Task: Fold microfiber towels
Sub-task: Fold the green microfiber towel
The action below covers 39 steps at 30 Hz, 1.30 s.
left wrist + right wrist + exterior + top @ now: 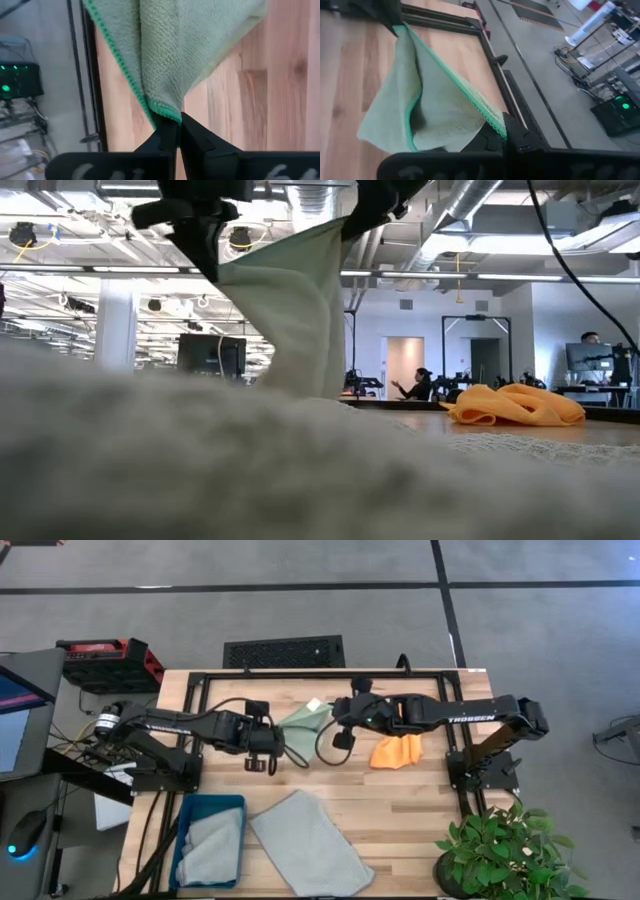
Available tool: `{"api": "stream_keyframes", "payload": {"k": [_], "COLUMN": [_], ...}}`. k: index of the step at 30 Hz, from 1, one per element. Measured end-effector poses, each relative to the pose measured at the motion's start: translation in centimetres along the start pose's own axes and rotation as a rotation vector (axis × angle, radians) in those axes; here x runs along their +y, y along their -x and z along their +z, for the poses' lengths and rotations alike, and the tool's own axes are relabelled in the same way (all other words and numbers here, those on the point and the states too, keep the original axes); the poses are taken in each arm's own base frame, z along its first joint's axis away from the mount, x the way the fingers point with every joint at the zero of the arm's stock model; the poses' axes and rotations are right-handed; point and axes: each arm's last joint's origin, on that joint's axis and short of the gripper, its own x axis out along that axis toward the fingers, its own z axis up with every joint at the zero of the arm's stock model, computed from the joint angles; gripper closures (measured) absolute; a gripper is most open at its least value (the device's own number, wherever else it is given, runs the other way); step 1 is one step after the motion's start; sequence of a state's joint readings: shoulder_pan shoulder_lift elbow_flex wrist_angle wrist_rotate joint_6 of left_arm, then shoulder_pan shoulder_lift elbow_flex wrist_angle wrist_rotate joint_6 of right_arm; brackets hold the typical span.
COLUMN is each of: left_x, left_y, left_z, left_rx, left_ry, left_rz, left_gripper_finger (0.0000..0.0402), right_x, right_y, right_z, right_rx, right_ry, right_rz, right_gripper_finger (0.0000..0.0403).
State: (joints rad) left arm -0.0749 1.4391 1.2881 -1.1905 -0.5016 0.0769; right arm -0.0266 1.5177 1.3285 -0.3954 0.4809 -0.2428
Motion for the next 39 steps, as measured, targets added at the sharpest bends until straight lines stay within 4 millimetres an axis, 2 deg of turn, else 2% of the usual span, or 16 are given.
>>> {"api": "stream_keyframes", "payload": {"k": [6,12,19,26,36,39], "left_x": [0.4,0.4,-0.3,-2.0,-2.6,-2.6], "left_y": [-0.3,-0.3,-0.1,0.6,0.5,0.7], "left_z": [0.4,0.4,0.6,0.7,2.1,3.2], "left_rx": [-0.032,-0.034,-0.056,-0.08,-0.197,-0.302], "left_ry": [0.016,0.075,0.107,0.045,-0.001,-0.034], "left_rz": [0.003,-0.007,-0.197,-0.461,-0.43,-0.334], "left_gripper_finger": [0.0385,0.0328,0.0276,0.0272,0.0272,0.0272], "right_x": [-0.6,-1.1,-2.0,-2.5,-2.5,-2.5], "right_y": [-0.2,-0.5,-0.9,-1.1,-1.1,-1.1], "right_z": [-0.3,-0.5,-0.8,-1.0,-1.0,-1.0], "right_rx": [0.02,0.038,0.049,0.057,0.056,0.056], "right_ry": [-0.007,-0.024,-0.052,-0.067,-0.07,-0.071], "right_rz": [-0.019,-0.029,-0.044,-0.058,-0.057,-0.057], "right_gripper_finger": [0.0399,0.0399,0.0399,0.0399,0.0398,0.0398]}}
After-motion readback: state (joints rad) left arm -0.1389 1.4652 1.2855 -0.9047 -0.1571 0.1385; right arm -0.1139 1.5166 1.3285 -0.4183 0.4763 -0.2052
